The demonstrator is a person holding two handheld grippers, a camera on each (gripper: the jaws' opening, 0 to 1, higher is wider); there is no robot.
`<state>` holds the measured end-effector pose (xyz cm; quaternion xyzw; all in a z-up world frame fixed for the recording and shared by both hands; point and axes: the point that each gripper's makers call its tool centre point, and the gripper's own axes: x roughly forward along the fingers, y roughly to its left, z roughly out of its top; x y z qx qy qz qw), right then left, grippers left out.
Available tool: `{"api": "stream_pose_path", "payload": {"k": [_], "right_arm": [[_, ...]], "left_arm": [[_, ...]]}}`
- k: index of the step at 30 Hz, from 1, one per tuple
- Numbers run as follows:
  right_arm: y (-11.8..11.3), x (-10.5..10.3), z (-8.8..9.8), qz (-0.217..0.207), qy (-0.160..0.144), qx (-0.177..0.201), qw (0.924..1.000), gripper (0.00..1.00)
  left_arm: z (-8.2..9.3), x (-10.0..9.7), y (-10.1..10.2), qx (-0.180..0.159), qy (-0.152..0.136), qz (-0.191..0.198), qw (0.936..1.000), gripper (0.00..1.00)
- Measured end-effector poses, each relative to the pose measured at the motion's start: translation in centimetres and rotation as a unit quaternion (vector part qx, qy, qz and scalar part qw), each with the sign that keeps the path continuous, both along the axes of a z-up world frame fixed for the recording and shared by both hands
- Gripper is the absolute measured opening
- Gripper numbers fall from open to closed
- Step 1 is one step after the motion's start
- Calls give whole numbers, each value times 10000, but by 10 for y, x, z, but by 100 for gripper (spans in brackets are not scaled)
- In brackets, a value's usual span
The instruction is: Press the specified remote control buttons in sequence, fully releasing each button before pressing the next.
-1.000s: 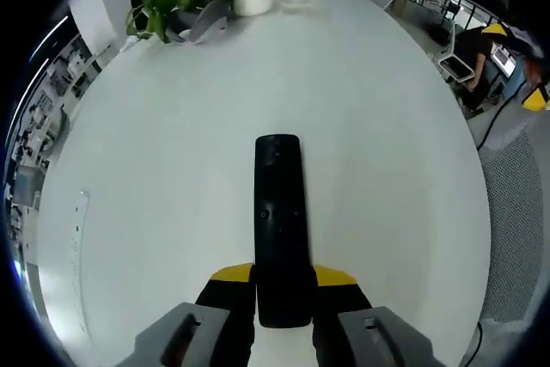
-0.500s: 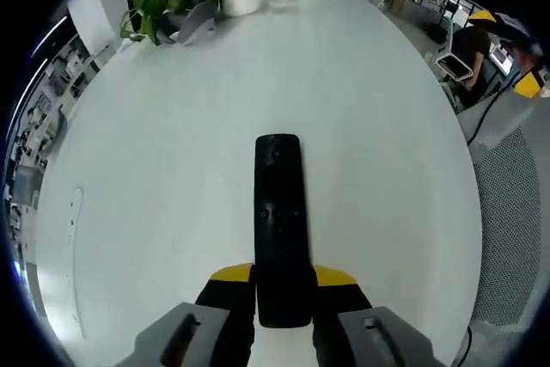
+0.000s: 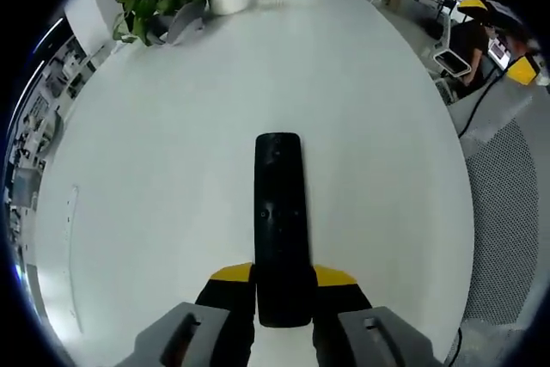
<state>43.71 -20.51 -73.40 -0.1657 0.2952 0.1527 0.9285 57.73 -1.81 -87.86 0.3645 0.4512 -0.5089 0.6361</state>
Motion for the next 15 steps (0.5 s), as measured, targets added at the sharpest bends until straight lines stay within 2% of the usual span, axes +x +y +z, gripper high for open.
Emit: {"api": "stream_pose_path", "payload": {"k": [11,15], "right_arm": [[2,-1,0,51,-8,46,10000,41],[5,-2,0,91,32,134,9999,32]], "left_arm": [[0,-23,-1,-46,-5,51,10000,23],[0,-31,-2,30,6,-29,10000,23]]}}
